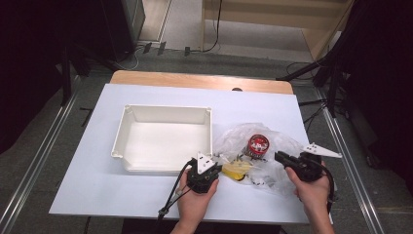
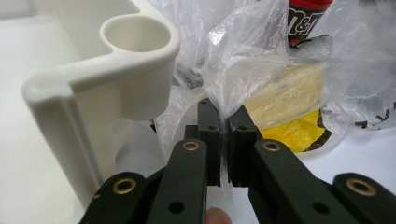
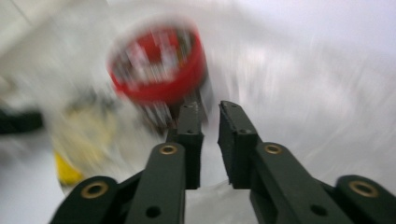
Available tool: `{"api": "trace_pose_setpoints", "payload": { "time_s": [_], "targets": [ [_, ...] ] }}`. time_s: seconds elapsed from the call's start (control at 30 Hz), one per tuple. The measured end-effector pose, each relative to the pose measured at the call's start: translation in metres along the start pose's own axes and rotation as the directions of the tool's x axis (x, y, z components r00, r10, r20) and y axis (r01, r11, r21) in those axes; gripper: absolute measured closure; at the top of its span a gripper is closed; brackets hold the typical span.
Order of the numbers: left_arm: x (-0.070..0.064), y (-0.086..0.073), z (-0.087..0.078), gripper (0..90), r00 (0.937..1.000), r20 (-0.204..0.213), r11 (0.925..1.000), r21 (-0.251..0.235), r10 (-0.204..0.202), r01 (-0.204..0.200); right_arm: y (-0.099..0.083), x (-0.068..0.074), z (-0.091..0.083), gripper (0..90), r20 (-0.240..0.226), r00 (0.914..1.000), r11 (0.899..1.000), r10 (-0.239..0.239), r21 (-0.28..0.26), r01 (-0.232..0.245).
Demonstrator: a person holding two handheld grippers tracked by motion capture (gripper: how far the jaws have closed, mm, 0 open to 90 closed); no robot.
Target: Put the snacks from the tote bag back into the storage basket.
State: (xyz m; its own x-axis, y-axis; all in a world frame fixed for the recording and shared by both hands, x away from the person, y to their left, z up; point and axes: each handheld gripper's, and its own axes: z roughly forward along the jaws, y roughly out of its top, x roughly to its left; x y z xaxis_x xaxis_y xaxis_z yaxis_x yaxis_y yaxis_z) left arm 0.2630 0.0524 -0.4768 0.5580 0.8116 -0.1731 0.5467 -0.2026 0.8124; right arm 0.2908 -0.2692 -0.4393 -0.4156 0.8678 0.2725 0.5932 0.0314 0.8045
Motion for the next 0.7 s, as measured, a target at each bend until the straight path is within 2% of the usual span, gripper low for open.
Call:
{"api": "trace_pose_setpoints", "payload": {
  "time_s": [0.07, 0.13, 0.23, 0.3, 0.37, 0.4, 0.5, 0.57, 0.63, 0.67, 0.7],
  "targets": [
    [0.0, 0.0, 0.0, 86.7, 1.0, 0.001, 1.0, 0.003, 0.004, -0.004, 0.015, 0.003, -0.005, 70.2, -0.001, 0.9999, 0.998, -0.015, -0.065, 0.015],
    [-0.001, 0.0, 0.001, 86.7, 1.0, -0.001, 1.0, -0.001, 0.005, -0.005, 0.029, 0.005, -0.004, 66.4, -0.009, 0.9997, 0.996, -0.025, -0.089, 0.024],
    [-0.001, 0.0, 0.0, 86.7, 1.0, -0.003, 1.0, -0.003, 0.003, -0.003, 0.048, 0.01, 0.009, 53.8, -0.008, 0.9967, 0.995, -0.081, -0.065, 0.081],
    [-0.001, 0.0, 0.0, 86.7, 1.0, -0.003, 1.0, -0.002, 0.003, -0.003, 0.056, 0.013, 0.023, 46.9, -0.006, 0.9928, 0.992, -0.119, -0.029, 0.119],
    [0.0, 0.0, 0.0, 86.6, 1.0, -0.002, 1.0, -0.003, 0.003, -0.003, 0.06, 0.016, 0.036, 43.7, -0.015, 0.9895, 0.989, -0.144, 0.019, 0.144],
    [0.0, 0.0, 0.0, 86.7, 1.0, -0.002, 1.0, -0.003, 0.002, -0.002, 0.061, 0.018, 0.047, 41.0, -0.002, 0.9879, 0.987, -0.155, 0.046, 0.155],
    [0.0, 0.0, 0.0, 86.7, 1.0, -0.001, 1.0, -0.004, 0.001, -0.001, 0.062, 0.02, 0.056, 39.1, -0.001, 0.9877, 0.986, -0.156, 0.052, 0.156],
    [-0.001, 0.0, 0.0, 86.7, 1.0, -0.001, 1.0, -0.006, 0.003, -0.003, 0.062, 0.021, 0.064, 39.0, -0.029, 0.9873, 0.986, -0.156, 0.048, 0.157],
    [-0.001, 0.0, 0.0, 86.6, 1.0, -0.001, 1.0, -0.007, 0.003, -0.003, 0.062, 0.02, 0.073, 50.8, -0.058, 0.9857, 0.985, -0.158, 0.058, 0.162],
    [-0.001, 0.0, 0.0, 86.6, 1.0, -0.001, 1.0, -0.008, 0.003, -0.003, 0.062, 0.02, 0.073, 50.8, -0.058, 0.9857, 0.985, -0.158, 0.058, 0.162],
    [-0.001, 0.0, 0.0, 86.5, 1.0, -0.002, 1.0, -0.005, 0.007, -0.007, 0.062, 0.018, 0.076, 56.2, -0.072, 0.9861, 0.986, -0.15, 0.066, 0.155]
  ]
}}
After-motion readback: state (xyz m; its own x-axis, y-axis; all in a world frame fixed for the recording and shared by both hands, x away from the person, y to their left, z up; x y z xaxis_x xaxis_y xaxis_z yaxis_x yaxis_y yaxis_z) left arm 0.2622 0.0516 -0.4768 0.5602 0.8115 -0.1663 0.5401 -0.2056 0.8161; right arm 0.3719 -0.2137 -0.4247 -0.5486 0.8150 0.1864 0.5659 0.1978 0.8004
